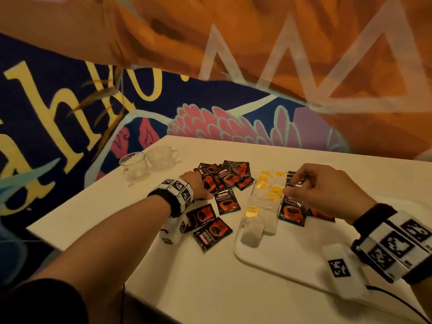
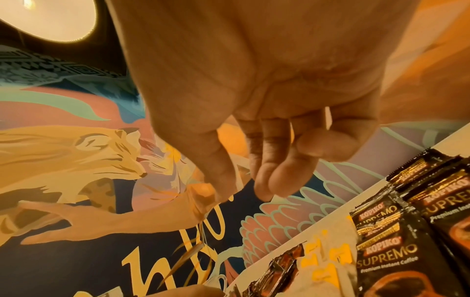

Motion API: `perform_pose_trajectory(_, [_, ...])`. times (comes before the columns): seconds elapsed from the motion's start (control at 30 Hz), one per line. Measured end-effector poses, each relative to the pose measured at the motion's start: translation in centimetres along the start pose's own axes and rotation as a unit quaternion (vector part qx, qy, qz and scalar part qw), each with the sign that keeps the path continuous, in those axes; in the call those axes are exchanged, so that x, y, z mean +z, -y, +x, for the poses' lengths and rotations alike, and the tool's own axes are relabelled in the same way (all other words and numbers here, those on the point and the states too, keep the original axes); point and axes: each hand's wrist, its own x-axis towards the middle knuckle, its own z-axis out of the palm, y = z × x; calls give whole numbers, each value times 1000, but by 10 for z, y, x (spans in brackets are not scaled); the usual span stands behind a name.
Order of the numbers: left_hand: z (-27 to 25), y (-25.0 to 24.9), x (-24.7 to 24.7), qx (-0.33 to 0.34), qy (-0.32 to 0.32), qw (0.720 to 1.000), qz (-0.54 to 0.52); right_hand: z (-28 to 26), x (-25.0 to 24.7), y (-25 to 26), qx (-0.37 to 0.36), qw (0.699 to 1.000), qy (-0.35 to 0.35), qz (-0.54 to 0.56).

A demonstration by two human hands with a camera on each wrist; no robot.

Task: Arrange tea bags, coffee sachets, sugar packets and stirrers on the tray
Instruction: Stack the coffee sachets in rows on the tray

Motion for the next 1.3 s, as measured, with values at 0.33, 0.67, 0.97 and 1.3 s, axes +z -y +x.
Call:
perform_pose_trajectory(0.33, [9,0,3,-25,-11,996,-83,-4,-2,-10,9,998,-11,63])
perform_pose_trajectory(0.67, [-1,27,-11,-27,-78,936,-343,-3,-5,-19,-11,991,-27,133])
perform_pose_trajectory(0.97, [-32,-41,-57,56,-69,717,-691,4,2,-16,-36,982,-31,184])
perform_pose_trajectory(1.3, [-48,-170,-37,165,34,623,-764,13,14,-19,-55,969,-63,231])
